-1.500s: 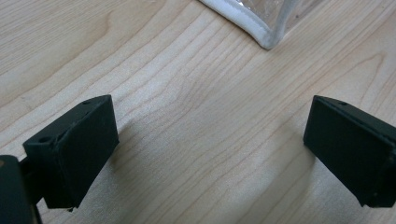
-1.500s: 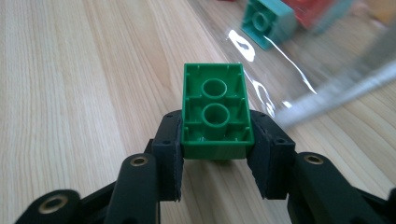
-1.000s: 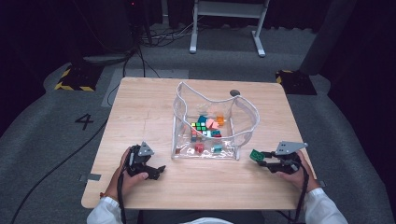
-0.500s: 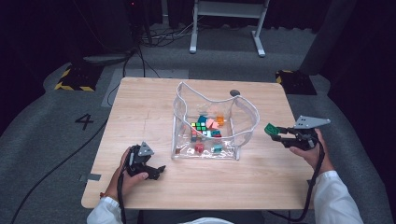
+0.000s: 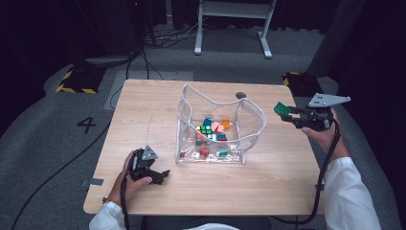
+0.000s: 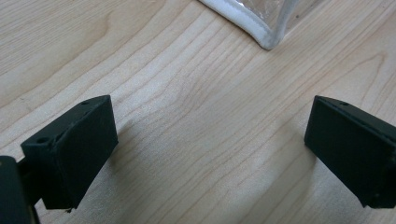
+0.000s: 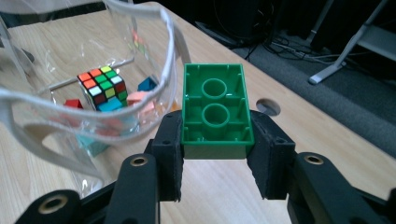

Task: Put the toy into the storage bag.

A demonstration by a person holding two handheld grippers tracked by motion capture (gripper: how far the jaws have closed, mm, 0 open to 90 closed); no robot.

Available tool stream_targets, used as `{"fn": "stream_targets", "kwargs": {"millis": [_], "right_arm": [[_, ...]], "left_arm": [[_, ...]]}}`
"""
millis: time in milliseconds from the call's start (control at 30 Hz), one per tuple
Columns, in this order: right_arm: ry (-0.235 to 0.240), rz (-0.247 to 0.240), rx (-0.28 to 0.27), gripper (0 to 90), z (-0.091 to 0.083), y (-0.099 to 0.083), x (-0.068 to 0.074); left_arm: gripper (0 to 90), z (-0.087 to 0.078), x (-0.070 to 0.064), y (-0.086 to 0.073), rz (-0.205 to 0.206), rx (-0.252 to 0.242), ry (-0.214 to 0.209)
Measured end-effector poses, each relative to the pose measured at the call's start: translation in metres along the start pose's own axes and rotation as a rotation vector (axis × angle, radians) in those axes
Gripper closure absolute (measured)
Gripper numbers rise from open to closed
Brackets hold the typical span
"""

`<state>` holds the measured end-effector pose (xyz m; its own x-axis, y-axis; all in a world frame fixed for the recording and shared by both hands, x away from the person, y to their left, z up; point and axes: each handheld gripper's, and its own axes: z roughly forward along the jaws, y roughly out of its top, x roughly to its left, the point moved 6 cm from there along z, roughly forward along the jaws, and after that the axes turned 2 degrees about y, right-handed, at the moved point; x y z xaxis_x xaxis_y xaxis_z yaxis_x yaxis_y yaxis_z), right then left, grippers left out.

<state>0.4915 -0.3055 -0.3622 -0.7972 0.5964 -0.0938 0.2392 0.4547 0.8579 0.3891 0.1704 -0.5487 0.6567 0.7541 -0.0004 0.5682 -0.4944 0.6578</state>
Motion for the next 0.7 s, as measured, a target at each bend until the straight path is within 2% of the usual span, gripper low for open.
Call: {"fn": "stream_targets", "kwargs": {"millis": [300, 433, 700], "right_arm": [[0.011, -0.069, -0.009, 59.0, 0.004, 0.039, 0.003], [0.014, -0.081, -0.007, 59.0, 0.01, 0.052, 0.007], [0.06, -0.112, -0.016, 59.0, 0.026, 0.074, 0.018]], "left_arm": [[2.7, 0.0, 0.0, 0.0, 0.0, 0.0, 0.0], [2.7, 0.0, 0.0, 0.0, 0.0, 0.0, -0.001], [2.6, 0.0, 0.0, 0.0, 0.0, 0.001, -0.001]]}}
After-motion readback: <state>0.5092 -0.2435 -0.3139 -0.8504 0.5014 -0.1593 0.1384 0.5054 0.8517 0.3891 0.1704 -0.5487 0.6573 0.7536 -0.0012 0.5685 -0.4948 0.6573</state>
